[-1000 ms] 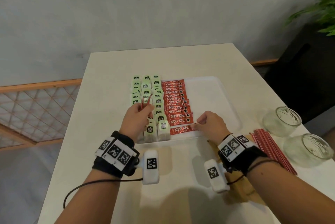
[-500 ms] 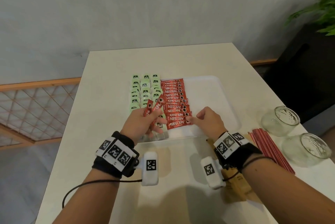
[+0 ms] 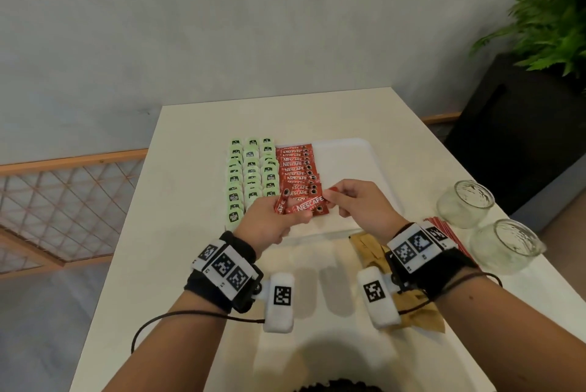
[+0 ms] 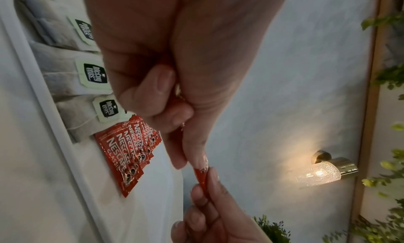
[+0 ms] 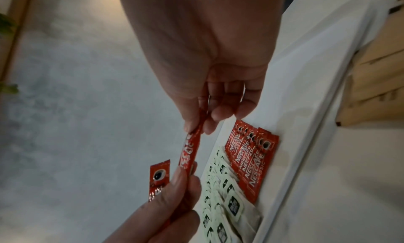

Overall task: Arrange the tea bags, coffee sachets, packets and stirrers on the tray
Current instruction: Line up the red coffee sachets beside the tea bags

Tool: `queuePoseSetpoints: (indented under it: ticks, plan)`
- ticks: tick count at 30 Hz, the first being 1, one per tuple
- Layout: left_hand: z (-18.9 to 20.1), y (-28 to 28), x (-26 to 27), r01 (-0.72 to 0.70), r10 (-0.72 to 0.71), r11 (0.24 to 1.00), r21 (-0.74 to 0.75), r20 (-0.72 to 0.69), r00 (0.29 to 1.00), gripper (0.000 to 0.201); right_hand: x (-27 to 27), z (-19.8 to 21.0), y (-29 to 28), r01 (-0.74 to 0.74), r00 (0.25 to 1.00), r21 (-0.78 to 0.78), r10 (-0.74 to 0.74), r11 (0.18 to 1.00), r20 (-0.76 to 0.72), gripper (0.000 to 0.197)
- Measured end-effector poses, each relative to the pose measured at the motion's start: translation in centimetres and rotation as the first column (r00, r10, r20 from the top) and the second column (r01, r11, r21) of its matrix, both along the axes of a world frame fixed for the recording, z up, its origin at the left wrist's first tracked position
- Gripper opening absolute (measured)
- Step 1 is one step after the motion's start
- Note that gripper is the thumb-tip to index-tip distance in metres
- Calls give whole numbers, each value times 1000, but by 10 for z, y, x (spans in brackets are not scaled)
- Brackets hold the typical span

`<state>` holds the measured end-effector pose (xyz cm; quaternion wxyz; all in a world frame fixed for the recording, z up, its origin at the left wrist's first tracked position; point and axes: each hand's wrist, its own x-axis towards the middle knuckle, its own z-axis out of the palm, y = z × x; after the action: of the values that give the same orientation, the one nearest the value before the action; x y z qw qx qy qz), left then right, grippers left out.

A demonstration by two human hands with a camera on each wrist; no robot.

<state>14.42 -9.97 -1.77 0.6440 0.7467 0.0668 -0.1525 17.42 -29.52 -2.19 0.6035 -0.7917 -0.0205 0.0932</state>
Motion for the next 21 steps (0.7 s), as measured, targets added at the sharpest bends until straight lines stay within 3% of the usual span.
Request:
queuePoseSetpoints:
  ticks: [5, 9, 14, 18, 21]
  plan:
    - [2, -1, -10, -50, 47, 997, 65, 35, 998, 15, -15, 4, -4, -55, 997, 55, 57, 997, -52, 14]
    - [6, -9, -14, -7, -2, 991, 134, 70, 998, 17, -15, 13, -4, -154, 987, -16, 153, 988, -52, 16]
    - [5, -3, -16, -29, 18, 988, 149, 75, 997, 18, -10, 10, -13, -70, 994, 31, 72, 997, -78, 18]
    - [4, 1, -21, 13, -11, 982, 186, -9, 1000, 32, -14, -9, -17, 0, 988, 52, 8, 999, -155, 8]
    - [8, 9, -15, -79, 88, 995, 64, -152, 984, 47, -5, -25, -22, 68, 990, -124, -82, 990, -111, 7]
